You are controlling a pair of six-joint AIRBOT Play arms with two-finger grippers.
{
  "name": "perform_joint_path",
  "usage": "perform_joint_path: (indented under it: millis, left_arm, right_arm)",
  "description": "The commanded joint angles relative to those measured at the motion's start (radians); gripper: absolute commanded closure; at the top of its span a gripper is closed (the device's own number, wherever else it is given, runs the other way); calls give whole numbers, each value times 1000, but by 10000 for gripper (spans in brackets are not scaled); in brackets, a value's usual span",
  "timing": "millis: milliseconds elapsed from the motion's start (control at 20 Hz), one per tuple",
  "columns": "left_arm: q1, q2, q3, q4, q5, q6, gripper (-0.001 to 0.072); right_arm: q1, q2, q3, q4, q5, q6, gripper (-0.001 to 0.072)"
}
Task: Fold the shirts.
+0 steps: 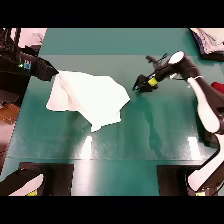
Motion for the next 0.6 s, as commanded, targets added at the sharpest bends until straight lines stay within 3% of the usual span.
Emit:
perform_joint_path:
  millis: [0, 100, 250, 550]
  left_arm:
    - [1, 1, 3, 2, 0, -3, 682]
    - [1, 1, 3, 1, -1, -3, 682]
    - [1, 1, 3, 1, -11, -3, 682]
    - [1, 9, 109, 2, -27, -27, 682]
  right_arm:
    - [71, -76, 1, 26, -43, -13, 223]
    - [89, -81, 1, 26, -70, -24, 362]
    - [92, -55, 1, 24, -93, -63, 698]
    - [-66, 234, 28, 10, -124, -64, 699]
